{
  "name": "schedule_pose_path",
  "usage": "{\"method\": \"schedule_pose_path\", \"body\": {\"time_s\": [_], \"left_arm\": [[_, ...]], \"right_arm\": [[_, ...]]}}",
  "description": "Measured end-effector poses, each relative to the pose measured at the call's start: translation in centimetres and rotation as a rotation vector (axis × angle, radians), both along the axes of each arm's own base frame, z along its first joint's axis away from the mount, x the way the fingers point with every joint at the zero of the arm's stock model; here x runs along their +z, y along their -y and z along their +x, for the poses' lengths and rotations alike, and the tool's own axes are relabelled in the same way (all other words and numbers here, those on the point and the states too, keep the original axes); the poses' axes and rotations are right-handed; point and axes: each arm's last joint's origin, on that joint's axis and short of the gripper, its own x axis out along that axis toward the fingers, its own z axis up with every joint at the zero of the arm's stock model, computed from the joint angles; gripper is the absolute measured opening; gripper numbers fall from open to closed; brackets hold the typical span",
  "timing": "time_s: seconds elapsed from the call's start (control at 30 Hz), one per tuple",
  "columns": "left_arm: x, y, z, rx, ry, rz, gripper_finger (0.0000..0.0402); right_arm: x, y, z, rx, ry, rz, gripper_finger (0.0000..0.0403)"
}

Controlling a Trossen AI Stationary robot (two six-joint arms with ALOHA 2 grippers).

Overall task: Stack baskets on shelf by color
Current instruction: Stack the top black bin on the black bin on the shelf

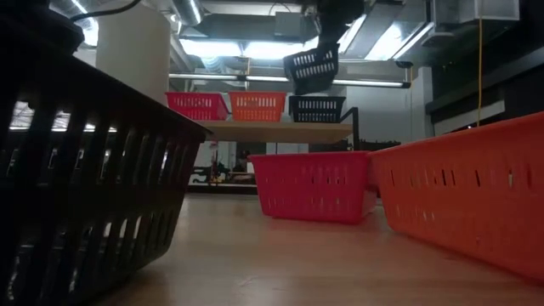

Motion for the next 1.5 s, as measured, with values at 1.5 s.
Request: {"method": "schedule_pose_path", "body": {"time_s": [1.5], "left_arm": [[-0.1,0.1,0.0,-0.003,-0.031,-0.189,0.0011]], "right_arm": [[-5.8,2.9,-5.4,-0.013,0.32,0.049,0.0005]]}}
